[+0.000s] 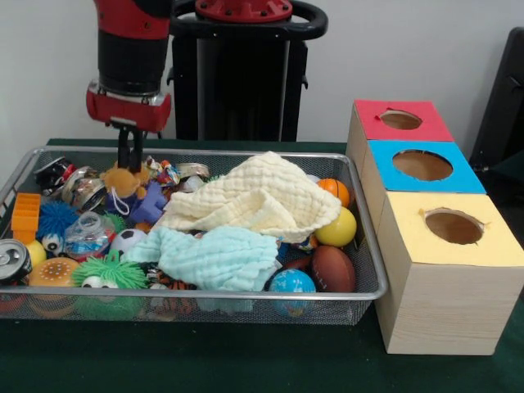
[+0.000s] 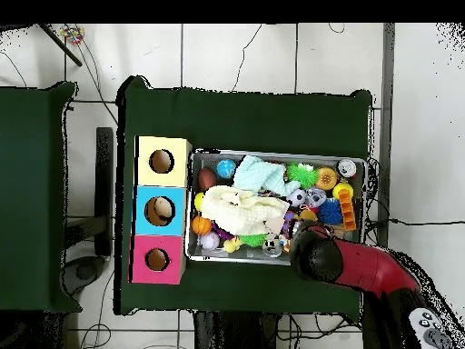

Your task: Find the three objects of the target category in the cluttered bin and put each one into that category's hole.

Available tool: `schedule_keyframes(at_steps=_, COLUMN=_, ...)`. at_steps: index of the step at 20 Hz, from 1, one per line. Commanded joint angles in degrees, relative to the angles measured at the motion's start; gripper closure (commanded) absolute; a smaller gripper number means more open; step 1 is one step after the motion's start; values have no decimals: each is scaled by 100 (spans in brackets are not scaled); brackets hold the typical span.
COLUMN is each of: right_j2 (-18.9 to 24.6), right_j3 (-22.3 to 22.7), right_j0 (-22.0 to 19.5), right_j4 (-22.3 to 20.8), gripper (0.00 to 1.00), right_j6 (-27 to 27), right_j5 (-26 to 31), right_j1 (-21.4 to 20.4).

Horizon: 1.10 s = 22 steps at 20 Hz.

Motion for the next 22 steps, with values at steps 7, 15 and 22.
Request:
schedule_keyframes(at_steps=7, right_j2=331, right_j3=296, right_j0=620, right_j4=876, gripper=100, right_j6=841, right_j5=1336, right_j1=-975)
schedule_keyframes(at_steps=15, right_j2=104, right_j3=142, right_j0=1571, right_j4=1375, gripper=100, right_j6=1314, right_j5=1653, right_j1=-983)
schedule_keyframes(at_steps=22, right_j2=-389, right_j3=-130, right_j0=2664, right_j4=1923, gripper=100, right_j6=1997, right_j5=1830, right_j1=-765)
